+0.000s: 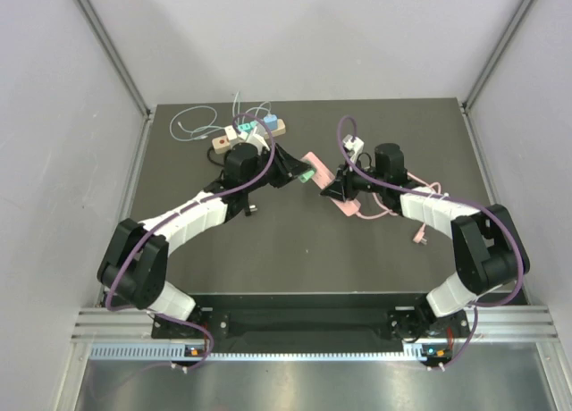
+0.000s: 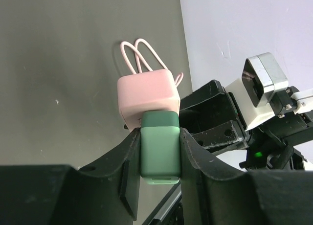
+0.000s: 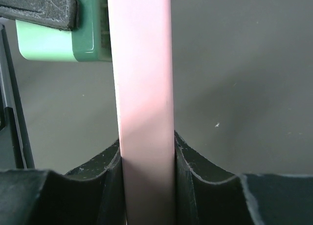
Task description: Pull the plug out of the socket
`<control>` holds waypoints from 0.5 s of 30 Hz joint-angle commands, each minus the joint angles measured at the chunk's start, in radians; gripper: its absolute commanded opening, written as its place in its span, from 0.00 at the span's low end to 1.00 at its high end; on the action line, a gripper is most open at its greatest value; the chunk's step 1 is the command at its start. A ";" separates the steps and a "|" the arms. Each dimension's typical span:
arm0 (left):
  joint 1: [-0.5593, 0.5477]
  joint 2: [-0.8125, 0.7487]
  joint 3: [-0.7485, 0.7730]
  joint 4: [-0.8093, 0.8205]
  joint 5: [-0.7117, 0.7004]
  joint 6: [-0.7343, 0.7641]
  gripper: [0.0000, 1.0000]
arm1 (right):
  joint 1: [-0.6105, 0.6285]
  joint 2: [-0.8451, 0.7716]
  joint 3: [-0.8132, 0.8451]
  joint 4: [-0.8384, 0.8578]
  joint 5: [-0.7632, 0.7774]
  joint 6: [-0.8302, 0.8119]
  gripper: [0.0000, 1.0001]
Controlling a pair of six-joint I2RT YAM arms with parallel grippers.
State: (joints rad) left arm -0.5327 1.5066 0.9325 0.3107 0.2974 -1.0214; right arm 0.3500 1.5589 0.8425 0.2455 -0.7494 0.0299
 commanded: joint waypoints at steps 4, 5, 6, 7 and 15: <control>0.005 -0.118 -0.009 -0.182 -0.016 0.012 0.00 | -0.074 -0.046 0.006 0.058 0.392 0.073 0.00; 0.005 -0.121 -0.008 -0.192 -0.024 0.014 0.00 | -0.072 -0.046 0.004 0.058 0.404 0.074 0.00; 0.005 -0.131 -0.006 -0.212 -0.030 0.020 0.00 | -0.071 -0.046 0.006 0.058 0.415 0.073 0.00; 0.007 -0.134 -0.006 -0.220 -0.035 0.020 0.00 | -0.066 -0.046 0.004 0.058 0.435 0.073 0.00; 0.034 -0.183 -0.026 -0.284 -0.021 0.082 0.00 | -0.068 -0.048 0.004 0.057 0.418 0.067 0.00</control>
State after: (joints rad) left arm -0.5190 1.3830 0.9207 0.0708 0.2745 -0.9962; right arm 0.2790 1.5440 0.8375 0.2455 -0.3412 0.0902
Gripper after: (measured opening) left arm 0.365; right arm 0.321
